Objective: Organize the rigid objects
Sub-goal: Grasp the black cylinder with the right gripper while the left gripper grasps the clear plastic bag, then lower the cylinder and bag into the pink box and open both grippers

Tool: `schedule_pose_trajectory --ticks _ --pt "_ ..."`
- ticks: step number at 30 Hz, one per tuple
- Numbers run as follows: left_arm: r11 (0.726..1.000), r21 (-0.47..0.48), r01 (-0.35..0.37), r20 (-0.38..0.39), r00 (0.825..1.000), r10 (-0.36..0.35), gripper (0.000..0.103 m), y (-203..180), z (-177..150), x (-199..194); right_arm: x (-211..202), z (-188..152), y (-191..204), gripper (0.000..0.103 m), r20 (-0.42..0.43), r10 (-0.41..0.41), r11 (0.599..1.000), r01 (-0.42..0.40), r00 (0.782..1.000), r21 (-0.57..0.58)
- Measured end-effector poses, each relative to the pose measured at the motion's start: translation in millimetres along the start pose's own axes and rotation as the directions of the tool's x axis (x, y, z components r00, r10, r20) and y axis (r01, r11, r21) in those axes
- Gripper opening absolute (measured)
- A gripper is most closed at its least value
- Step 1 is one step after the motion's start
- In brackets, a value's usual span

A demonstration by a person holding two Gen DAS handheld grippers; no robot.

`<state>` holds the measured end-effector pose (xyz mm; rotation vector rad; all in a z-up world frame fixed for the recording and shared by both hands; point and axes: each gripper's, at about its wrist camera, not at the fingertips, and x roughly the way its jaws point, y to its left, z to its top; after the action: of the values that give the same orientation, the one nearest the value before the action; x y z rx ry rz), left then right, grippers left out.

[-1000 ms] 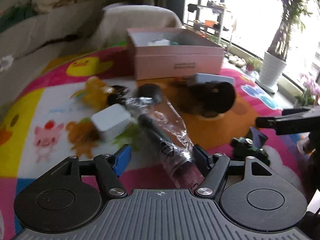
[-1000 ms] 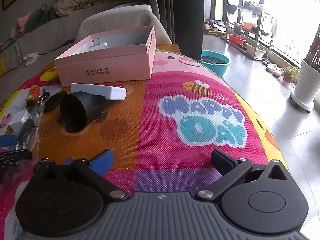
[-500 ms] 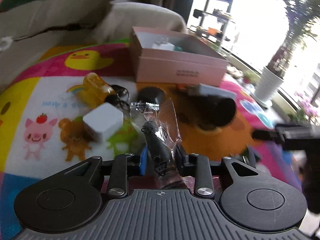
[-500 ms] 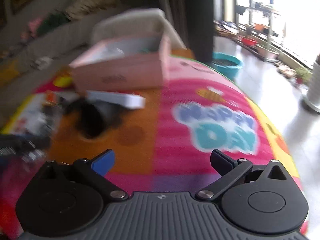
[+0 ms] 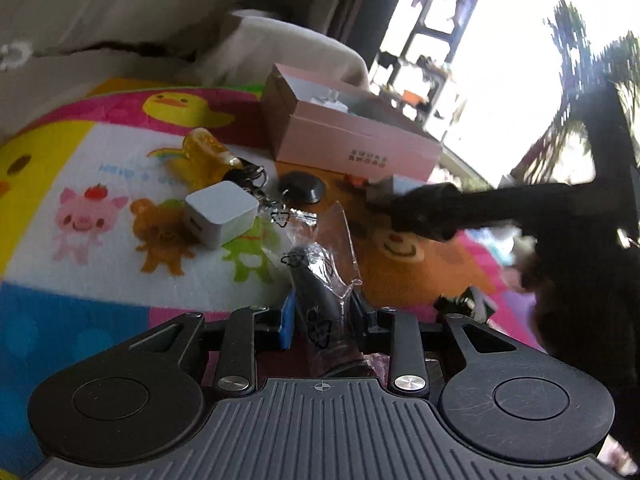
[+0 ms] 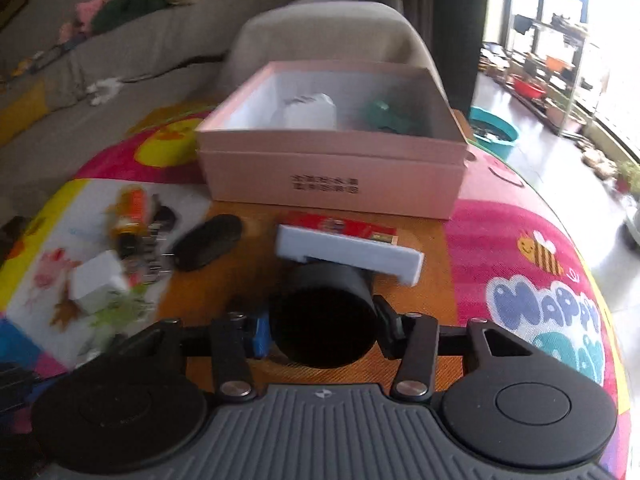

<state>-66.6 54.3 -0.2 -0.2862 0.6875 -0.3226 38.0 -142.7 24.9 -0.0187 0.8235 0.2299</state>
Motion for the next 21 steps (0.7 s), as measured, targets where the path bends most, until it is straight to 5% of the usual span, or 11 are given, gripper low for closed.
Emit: schedule_pose_trajectory --ticks 3,9,13,17,21 --pt "1.0 -0.024 0.0 0.009 1.0 0.001 0.03 1 -4 -6 -28 -6 4 0.048 0.015 0.026 0.999 -0.026 1.0 -0.043" --pt "0.996 0.083 -0.017 -0.022 1.0 0.019 0.026 -11 -6 -12 -92 -21 -5 0.048 0.088 0.073 0.994 -0.066 0.993 -0.088" --pt "0.992 0.115 0.043 -0.049 0.998 -0.038 0.024 -22 3 -15 -119 -23 -18 0.048 0.162 0.042 0.996 -0.028 0.986 -0.086" --pt "0.983 0.166 0.075 -0.009 0.997 -0.074 0.024 -37 50 -9 -125 -16 -39 0.048 0.198 0.005 0.999 0.004 0.98 -0.048" --pt "0.977 0.214 0.025 0.096 0.994 -0.046 0.024 -48 122 19 -119 -1 -61 0.048 0.228 -0.01 1.0 0.007 0.974 0.011"
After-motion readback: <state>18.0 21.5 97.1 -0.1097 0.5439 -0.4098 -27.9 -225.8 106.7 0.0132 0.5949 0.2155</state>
